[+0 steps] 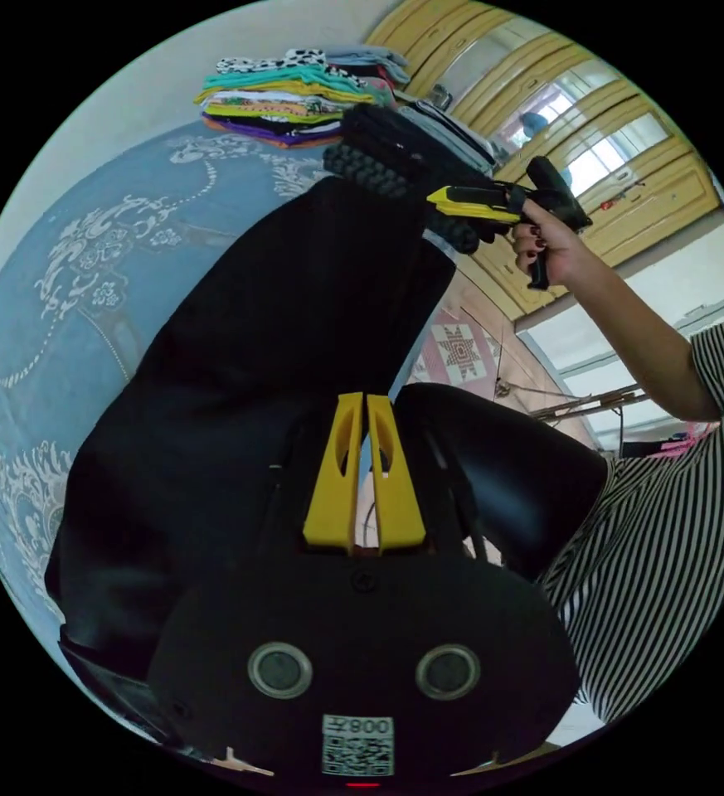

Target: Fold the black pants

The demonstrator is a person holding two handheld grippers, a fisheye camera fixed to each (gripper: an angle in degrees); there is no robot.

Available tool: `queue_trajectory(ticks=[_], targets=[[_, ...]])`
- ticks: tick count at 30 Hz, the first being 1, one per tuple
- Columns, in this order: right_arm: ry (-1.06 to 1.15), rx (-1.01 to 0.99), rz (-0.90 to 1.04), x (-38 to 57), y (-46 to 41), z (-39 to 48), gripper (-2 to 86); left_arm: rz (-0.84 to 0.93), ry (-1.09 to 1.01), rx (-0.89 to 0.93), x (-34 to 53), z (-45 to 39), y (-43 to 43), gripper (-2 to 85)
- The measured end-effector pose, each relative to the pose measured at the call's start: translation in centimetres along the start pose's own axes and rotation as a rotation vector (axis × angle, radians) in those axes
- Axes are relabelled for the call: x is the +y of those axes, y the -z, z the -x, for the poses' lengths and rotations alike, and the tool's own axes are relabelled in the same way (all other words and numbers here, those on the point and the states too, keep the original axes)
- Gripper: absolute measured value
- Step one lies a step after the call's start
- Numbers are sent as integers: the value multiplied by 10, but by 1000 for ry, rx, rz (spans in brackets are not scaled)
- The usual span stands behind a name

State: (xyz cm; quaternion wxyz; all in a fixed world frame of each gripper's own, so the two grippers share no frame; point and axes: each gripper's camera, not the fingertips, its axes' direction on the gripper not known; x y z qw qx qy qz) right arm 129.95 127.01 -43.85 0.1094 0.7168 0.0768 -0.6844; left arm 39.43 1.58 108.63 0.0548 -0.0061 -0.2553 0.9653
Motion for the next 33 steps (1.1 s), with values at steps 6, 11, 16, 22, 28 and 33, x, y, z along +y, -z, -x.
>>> queue_trajectory(ticks=[6,11,16,22,28,33], targets=[[-172,-36,16,61,29,-113,6,77,-16,51,-39,-8,-62,33],[-153,-33,26,71,48,-144,6,-27,-19,34,-121,10,-78,62],[-67,-41,8,81,79,-142,6,-6,12,-50,-213,37,-129,69],[-32,-6,53,90,93,-156,5,108,63,-60,-289,64,-204,70],[-14,-12,65,95,107,-163,5,100,0,-62,-298,61,-218,30],[49,-38,51,98,129,-148,6,-34,-24,-49,-282,47,-190,22]])
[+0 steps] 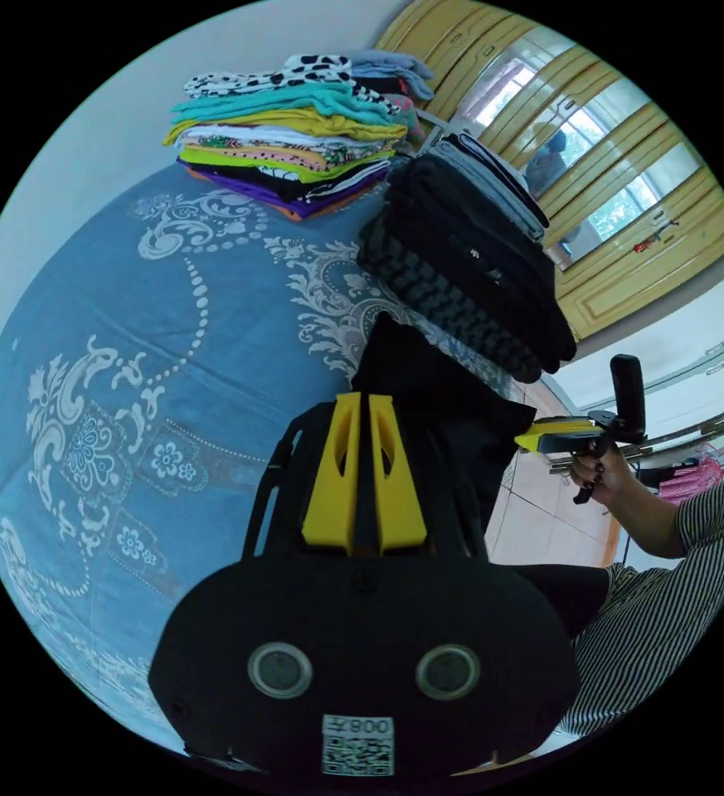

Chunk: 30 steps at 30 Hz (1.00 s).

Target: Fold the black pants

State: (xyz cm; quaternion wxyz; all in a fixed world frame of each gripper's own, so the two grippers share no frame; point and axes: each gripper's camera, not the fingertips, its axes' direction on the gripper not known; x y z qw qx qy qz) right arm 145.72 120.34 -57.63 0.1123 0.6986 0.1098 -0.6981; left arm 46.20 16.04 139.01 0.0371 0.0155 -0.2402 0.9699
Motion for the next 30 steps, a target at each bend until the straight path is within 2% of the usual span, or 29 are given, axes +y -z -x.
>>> queue_trajectory(ticks=[10,12,17,23,26,30], targets=[[57,12,-108,18,64,17,7,-129,-97,-32,2,-26,31,17],[37,43,-83,20,60,10,7,-112,-91,-9,0,-24,20,16],[-89,57,-1,26,26,-26,6,63,-52,-41,-4,-3,-28,15],[-85,47,-3,21,18,-8,7,-19,-74,-44,2,5,7,5],[-136,-18,-10,20,7,-9,6,59,-48,-82,5,21,4,3],[-165,-46,-28,23,3,3,4,17,-8,-73,23,33,27,2]])
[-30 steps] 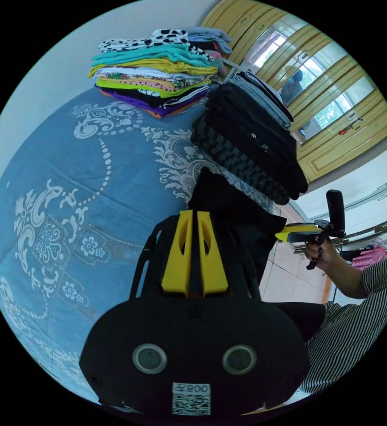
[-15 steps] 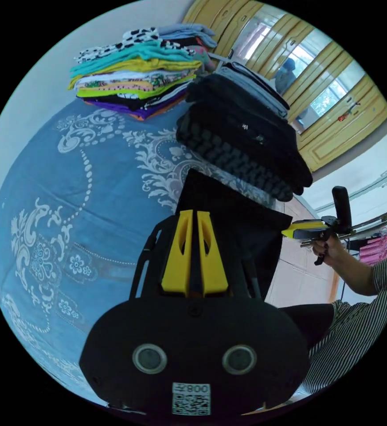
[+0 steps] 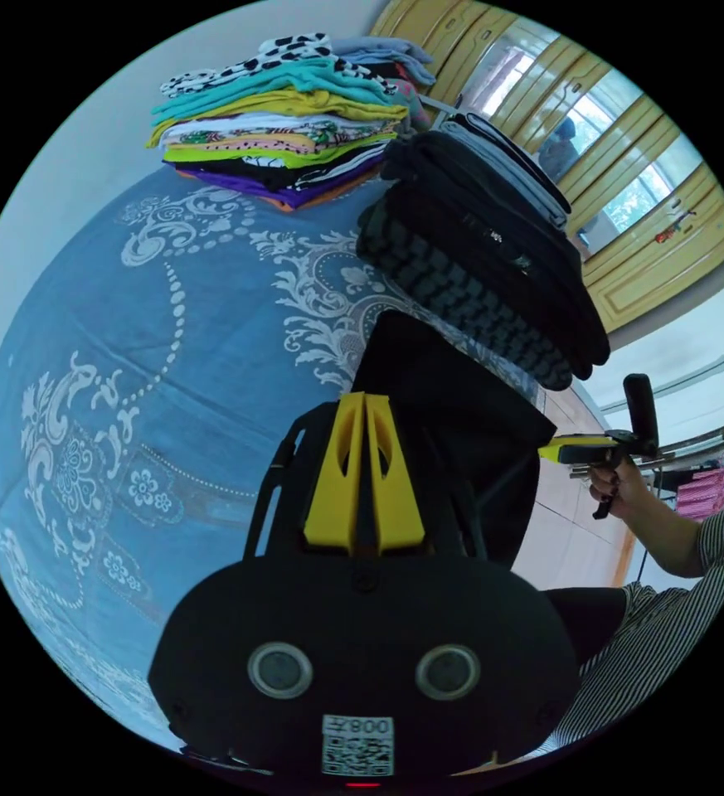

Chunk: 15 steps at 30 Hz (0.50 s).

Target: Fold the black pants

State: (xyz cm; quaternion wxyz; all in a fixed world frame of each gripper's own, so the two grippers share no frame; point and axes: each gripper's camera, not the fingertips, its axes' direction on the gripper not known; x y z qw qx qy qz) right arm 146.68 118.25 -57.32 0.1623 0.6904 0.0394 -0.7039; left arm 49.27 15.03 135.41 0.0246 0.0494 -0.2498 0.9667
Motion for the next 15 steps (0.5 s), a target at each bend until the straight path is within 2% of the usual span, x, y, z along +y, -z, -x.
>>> queue_trajectory(ticks=[6,9,15], targets=[[-9,120,-89,19,9,43,1,-116,84,43,71,20,66,2],[151,213,-64,10,-12,111,0,-129,139,11,122,34,102,2],[513,321,17,-50,-126,266,0,-40,300,-101,226,68,159,1]])
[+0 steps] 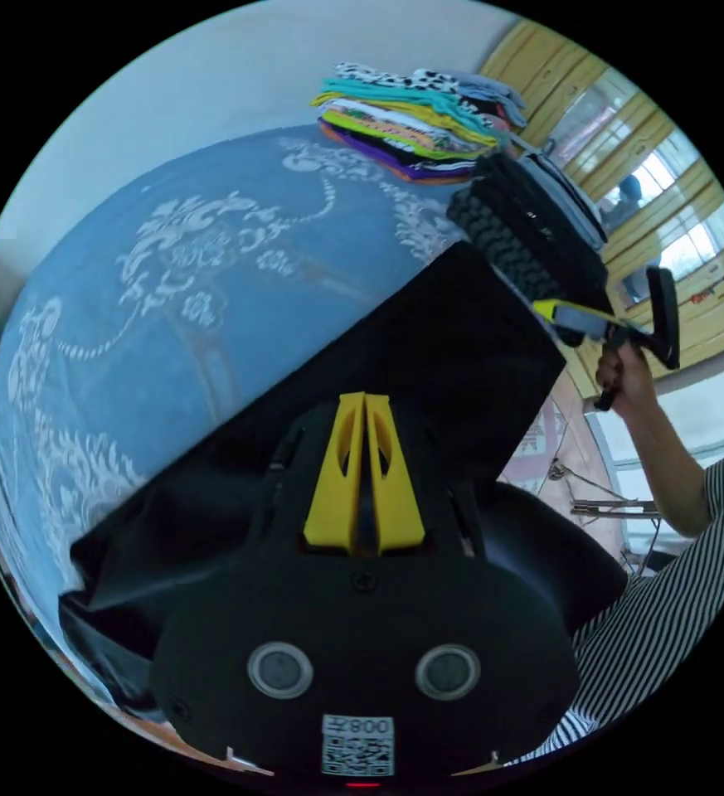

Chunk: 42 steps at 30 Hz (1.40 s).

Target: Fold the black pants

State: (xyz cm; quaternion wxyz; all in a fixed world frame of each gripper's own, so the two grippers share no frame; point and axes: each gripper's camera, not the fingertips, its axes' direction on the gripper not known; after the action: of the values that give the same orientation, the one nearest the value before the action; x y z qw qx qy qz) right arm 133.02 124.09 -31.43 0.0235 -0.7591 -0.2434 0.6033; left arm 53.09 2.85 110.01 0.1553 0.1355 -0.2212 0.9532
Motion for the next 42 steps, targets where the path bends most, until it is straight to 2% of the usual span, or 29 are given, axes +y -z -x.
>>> queue_trajectory(ticks=[4,7,16,21,24,27,29,35,38,42], targets=[[181,173,109,-73,-78,80,0,88,107,-42,35,41,11,2],[224,235,215,-98,-135,113,1,25,150,13,47,65,34,3],[273,290,158,-116,-174,204,2,-28,160,188,79,142,118,3],[208,317,235,-146,-183,248,3,-241,294,123,143,214,233,9],[237,233,160,-161,-177,301,6,-319,404,7,198,278,307,24],[360,33,159,-174,-199,388,14,-281,456,-72,234,339,355,47],[516,-122,225,-177,-237,478,28,-217,448,-117,243,376,378,61],[813,-333,403,-147,-336,680,62,-59,340,-89,233,429,405,74],[930,-373,500,-118,-372,746,74,-18,302,-80,232,446,421,52],[998,-400,624,-84,-405,791,79,-11,289,-119,236,462,456,23]])
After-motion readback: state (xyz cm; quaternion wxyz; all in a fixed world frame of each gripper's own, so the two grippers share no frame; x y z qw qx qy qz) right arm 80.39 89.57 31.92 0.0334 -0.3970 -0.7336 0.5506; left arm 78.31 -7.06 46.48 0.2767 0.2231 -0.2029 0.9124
